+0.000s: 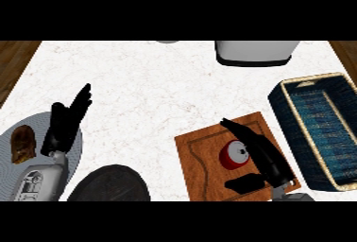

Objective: Pick the can from the cutting board and place it in the basket

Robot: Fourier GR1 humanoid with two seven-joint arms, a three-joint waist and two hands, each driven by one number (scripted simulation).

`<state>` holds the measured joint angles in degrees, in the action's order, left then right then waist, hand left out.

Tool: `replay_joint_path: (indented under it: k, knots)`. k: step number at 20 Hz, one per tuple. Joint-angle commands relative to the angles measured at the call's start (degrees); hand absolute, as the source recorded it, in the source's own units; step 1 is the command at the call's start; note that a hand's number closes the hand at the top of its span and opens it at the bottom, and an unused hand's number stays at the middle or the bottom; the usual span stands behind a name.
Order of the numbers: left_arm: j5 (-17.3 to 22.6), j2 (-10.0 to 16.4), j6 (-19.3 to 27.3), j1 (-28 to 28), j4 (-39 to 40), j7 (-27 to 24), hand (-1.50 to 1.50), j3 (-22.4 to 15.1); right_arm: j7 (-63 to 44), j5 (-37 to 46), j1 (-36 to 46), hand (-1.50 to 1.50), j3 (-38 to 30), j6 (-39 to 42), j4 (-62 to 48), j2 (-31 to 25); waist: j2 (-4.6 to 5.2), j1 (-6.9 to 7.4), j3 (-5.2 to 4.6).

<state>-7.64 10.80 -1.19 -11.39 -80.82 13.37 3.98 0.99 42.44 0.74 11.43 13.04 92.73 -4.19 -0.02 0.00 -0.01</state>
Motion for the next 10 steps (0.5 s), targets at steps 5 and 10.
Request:
replay_joint_path:
  k: [5,10]
  knots:
    - [0.1,1.2,-0.8,-0.1,-3.5,2.7,0.00,1.1,8.9,6.9,-1.0,1.50,1.6,-7.9,-4.6,-3.2,-0.04,0.07,0.03]
    - [0.4,0.7,-1.4,-1.1,2.5,-1.3,0.00,2.0,-0.9,15.7,3.0,1.50,6.3,-8.5,-3.4,0.0,0.00,0.01,-0.02]
